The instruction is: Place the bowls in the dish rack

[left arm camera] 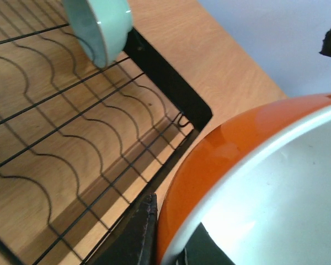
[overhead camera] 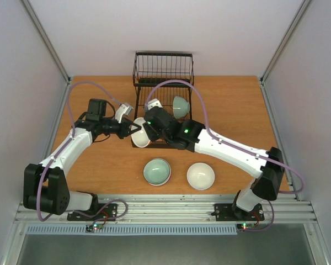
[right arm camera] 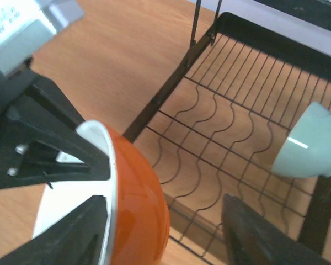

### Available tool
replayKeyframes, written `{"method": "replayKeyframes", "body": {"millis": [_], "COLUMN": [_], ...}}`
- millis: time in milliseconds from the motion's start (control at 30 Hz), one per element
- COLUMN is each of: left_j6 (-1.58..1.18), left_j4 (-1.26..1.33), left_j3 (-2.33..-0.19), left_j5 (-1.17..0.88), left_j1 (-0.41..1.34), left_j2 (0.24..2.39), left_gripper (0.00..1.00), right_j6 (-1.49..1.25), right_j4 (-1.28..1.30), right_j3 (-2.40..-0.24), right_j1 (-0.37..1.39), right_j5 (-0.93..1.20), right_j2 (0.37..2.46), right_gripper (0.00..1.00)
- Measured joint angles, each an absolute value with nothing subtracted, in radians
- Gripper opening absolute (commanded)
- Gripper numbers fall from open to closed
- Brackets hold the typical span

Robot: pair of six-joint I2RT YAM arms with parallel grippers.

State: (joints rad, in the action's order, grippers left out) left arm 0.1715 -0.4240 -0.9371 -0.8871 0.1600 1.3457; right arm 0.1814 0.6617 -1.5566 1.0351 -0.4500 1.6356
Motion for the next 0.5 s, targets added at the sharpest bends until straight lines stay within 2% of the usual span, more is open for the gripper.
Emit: {"method": "replayKeyframes", "body": {"millis": [200, 367, 500], "left_j6": [0.201, 0.225, 0.242], "left_j4": [-0.429, -0.439, -0.442], "left_j3": [-0.937, -0.937, -0.937], "left_j5": [-0.969, -1.004, -1.015], "left_j1": [0.167, 0.167, 0.167], "left_j2": [1.349, 1.349, 1.349], "left_gripper": [0.00, 0.00, 0.00], "right_j6": [0.183, 0.175, 0.157], "right_j4": [0.556, 0.471, 0.393], "right_j3": [-1.435, -1.338, -1.251], "right_j1": [1.013, 1.000, 0.995], "right_j5": [-0.373, -0.313, -0.257], "right_j2": [1.511, 1.442, 1.406], "right_gripper": [0.88, 0.97, 0.98]}}
